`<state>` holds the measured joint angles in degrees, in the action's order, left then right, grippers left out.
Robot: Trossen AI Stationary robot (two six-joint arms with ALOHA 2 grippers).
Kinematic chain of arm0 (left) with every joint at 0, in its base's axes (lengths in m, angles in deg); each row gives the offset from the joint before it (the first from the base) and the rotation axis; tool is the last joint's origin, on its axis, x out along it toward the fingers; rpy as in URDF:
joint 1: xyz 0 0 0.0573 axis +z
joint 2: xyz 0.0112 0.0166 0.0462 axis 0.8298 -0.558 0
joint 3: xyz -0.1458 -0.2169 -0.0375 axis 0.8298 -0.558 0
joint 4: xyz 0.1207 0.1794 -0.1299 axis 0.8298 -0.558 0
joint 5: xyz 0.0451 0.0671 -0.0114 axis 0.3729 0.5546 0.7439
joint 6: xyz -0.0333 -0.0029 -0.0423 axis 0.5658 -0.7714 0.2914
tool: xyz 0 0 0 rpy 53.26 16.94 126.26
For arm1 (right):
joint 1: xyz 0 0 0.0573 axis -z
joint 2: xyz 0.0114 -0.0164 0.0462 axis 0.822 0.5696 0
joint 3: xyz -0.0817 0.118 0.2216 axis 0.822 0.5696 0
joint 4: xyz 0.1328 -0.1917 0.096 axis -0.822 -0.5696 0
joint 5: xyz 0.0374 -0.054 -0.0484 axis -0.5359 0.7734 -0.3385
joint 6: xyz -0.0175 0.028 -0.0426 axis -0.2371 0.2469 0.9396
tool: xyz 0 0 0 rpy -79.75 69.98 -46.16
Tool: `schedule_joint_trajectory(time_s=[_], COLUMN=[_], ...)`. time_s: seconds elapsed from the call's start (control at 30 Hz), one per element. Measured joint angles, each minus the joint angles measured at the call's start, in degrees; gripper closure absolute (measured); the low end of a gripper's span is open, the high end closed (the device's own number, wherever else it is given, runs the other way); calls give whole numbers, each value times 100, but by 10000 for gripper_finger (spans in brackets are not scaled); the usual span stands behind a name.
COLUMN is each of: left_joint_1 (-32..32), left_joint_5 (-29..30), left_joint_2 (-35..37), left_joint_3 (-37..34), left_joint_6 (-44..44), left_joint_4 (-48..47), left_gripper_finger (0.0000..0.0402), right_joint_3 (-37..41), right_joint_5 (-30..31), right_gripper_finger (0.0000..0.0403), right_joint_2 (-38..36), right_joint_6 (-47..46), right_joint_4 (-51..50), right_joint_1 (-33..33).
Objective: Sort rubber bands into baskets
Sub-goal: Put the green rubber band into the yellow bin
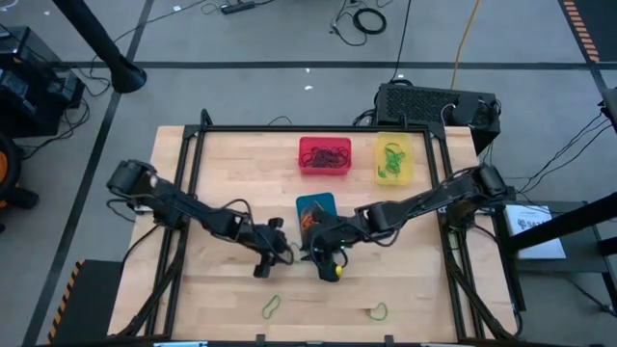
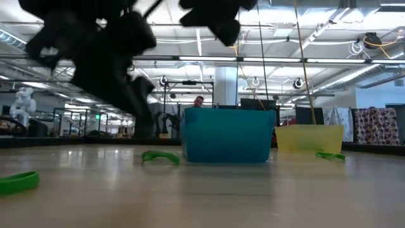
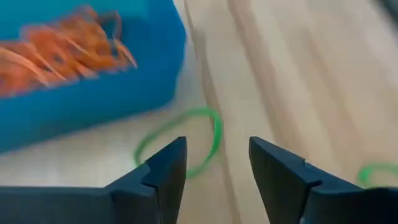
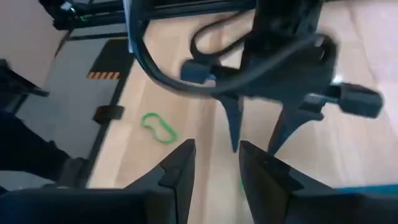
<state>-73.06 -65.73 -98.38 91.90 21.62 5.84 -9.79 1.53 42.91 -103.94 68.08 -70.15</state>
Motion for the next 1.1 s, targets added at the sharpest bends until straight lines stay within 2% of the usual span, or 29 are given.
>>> schedule_joint_trajectory(time_s=[0.1, 0.2, 0.33, 0.47, 0.6, 0.67, 0.83, 0.97, 1.1], left_joint_1=[-54, -111, -107, -175, -259, -237, -111, 137, 237], left_joint_5=[-31, 239, 261, -33, -55, 146, 723, 720, 468], left_joint_2=[-456, -825, -1073, -1077, -801, -565, 10, 641, 1033], left_joint_3=[-2, -2, 7, 24, 74, 127, 231, 265, 270], left_joint_6=[-238, -376, -370, -237, 470, 576, 546, 603, 886], left_joint_4=[293, 594, 768, 738, 615, 494, -534, -775, -720], left_gripper_finger=[215, 215, 215, 250, 354, 388, 398, 399, 397], right_joint_3=[0, 0, 0, 0, 0, 0, 0, 0, 0], right_joint_5=[39, 186, 181, 168, 172, 170, 172, 161, 161], right_gripper_finger=[285, 285, 285, 285, 285, 285, 285, 285, 285], right_joint_2=[-169, -232, -240, -240, -240, -240, -240, -240, -240], right_joint_6=[-220, -321, -327, -228, 203, 412, 732, 1415, 1617], right_joint_4=[-388, -624, -657, -810, -852, -873, -722, -519, -475], right_joint_1=[-112, -210, -280, -290, -285, -258, -82, 78, 186])
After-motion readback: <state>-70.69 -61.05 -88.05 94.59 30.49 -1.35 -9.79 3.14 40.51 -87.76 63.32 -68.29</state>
